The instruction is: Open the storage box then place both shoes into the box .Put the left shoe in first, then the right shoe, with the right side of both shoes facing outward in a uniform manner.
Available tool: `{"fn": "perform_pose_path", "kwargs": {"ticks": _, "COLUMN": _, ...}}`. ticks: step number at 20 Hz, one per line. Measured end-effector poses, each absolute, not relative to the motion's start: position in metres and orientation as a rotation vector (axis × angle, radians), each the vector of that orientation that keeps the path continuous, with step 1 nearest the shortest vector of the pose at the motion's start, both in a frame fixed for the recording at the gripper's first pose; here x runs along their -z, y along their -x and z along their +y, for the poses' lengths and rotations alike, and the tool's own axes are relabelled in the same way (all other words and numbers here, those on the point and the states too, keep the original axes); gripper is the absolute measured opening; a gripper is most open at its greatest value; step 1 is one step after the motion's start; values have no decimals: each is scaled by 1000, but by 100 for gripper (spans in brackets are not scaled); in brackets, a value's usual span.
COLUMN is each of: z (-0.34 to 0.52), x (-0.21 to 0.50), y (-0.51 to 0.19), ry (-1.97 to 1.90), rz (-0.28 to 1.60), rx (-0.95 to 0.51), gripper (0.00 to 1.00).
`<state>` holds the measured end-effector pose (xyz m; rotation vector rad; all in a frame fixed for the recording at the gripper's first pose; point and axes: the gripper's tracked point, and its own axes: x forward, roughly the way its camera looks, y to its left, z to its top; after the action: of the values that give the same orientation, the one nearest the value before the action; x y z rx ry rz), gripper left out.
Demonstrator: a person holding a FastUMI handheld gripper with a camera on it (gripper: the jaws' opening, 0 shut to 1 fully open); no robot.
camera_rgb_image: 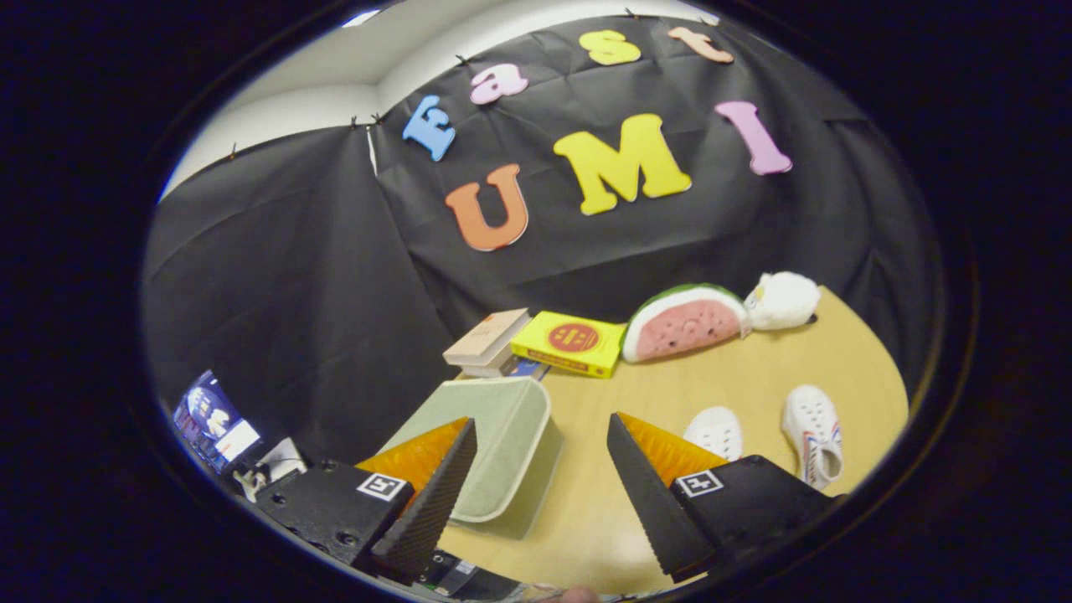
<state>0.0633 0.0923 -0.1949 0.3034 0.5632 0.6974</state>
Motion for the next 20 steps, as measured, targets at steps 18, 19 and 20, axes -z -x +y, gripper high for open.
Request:
{"fn": "perform_pose_path", "kwargs": {"ticks": 18, "z": 191, "x": 293, "y": -48, "ry": -655, "rz": 1120, "rx": -1082, "gripper": 99}}
{"fn": "perform_pose_path", "kwargs": {"ticks": 19, "z": 195, "x": 292, "y": -50, "ry": -681, "rz": 1133, "rx": -1088, "gripper": 99}}
{"fn": "perform_pose_path", "kwargs": {"ticks": 20, "z": 196, "x": 287, "y": -52, "ry": -719, "rz": 1146, "rx": -1096, "gripper": 99}}
